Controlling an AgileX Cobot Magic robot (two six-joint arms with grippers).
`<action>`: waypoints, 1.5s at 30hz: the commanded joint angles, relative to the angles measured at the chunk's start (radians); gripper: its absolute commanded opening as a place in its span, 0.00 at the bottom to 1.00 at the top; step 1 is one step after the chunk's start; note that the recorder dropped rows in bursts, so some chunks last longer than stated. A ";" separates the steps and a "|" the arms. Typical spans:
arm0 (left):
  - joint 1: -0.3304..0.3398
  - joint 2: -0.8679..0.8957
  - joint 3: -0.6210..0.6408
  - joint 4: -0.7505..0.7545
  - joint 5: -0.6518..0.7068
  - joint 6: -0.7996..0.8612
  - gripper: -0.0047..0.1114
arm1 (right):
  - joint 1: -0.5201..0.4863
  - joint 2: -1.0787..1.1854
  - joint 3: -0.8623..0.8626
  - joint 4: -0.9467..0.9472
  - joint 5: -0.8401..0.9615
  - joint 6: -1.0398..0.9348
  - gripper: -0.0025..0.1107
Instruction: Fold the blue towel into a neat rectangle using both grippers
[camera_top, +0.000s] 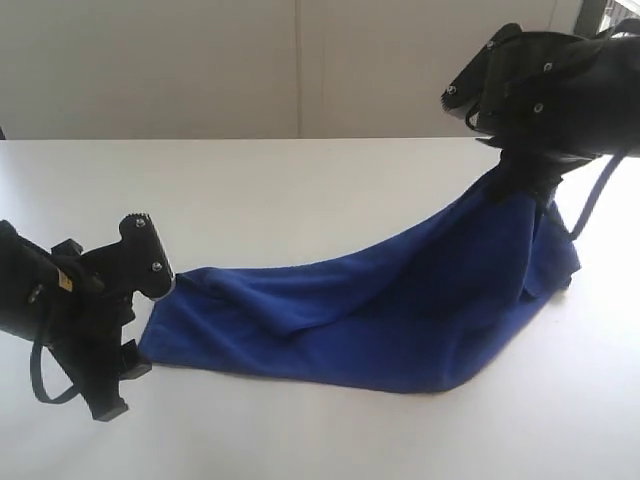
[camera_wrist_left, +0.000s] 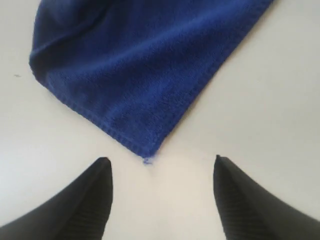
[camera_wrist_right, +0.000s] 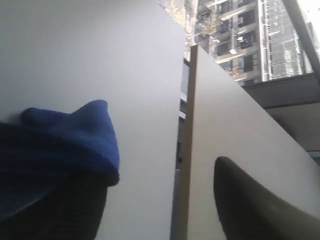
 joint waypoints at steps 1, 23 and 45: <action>-0.007 0.043 0.010 -0.036 0.007 -0.009 0.58 | -0.006 -0.003 -0.004 0.113 -0.113 -0.065 0.56; -0.007 0.048 0.003 -0.168 -0.024 -0.011 0.52 | -0.006 -0.358 -0.002 0.553 0.079 -0.160 0.53; -0.044 0.294 -0.021 -0.188 -0.397 0.052 0.04 | -0.006 -0.358 0.338 0.760 -0.004 -0.306 0.16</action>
